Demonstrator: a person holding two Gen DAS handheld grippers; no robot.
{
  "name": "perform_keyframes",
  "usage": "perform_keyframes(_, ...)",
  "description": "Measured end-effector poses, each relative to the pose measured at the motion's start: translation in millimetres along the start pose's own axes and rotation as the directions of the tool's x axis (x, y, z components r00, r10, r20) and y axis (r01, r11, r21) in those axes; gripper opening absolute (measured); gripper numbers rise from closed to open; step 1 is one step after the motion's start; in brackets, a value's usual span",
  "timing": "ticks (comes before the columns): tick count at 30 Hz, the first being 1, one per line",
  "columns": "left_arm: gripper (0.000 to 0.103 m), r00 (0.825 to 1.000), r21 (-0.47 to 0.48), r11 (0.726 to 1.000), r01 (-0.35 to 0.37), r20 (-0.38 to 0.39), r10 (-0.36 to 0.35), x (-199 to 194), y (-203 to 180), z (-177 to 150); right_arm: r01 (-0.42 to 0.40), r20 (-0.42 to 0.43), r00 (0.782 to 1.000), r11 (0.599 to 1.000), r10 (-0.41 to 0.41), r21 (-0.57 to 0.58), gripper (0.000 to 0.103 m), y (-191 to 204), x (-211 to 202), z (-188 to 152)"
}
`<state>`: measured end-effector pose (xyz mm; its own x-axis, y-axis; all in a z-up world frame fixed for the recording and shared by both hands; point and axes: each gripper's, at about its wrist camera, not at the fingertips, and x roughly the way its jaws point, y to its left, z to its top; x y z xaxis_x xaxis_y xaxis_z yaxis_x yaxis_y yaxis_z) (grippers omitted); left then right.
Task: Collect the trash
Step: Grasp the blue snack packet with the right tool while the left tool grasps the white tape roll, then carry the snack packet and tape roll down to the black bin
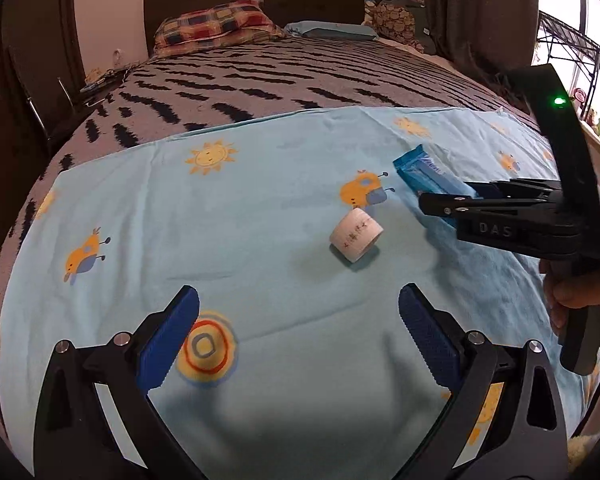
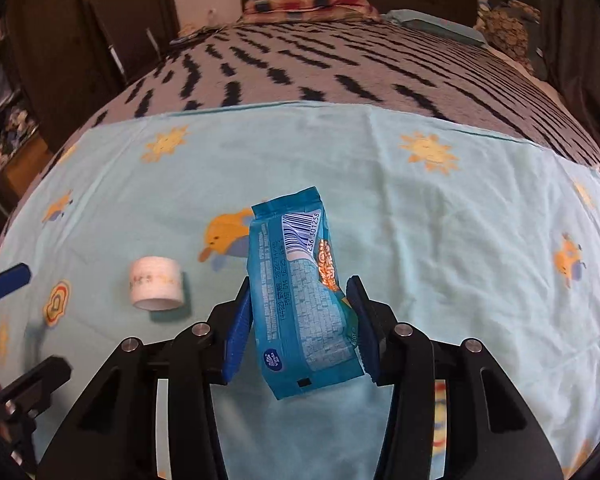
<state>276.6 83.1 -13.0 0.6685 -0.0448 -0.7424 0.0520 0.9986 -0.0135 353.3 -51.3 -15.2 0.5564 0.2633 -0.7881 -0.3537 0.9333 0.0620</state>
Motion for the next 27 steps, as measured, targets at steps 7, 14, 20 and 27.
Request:
perform_keyframes(7,0.095,1.000,-0.038,0.999,0.013,-0.024,-0.014,39.7,-21.3,22.4,0.029,0.047,0.998,0.999,-0.031,0.044,0.047,-31.2,-32.3,-15.5)
perform_keyframes(14,0.060,0.997,-0.040,0.999,0.021,-0.080,-0.024,74.2,-38.5,34.2,0.014,0.066,0.998,1.000,-0.016,0.028,0.047,-36.6,-50.9,-36.2)
perform_keyframes(20,0.037,0.996,-0.038,0.999,0.036,-0.084,-0.039,70.8,-37.5,34.7,-0.006,0.082,0.997,0.999,0.002,0.045,0.047,-41.7,-66.7,-50.7)
perform_keyframes(27,0.036,0.998,-0.008,0.999,0.032,-0.046,-0.032,21.0,-38.5,18.1,-0.023,0.104,0.994,0.997,0.016,0.068,0.047,-43.1,-97.9,-71.8)
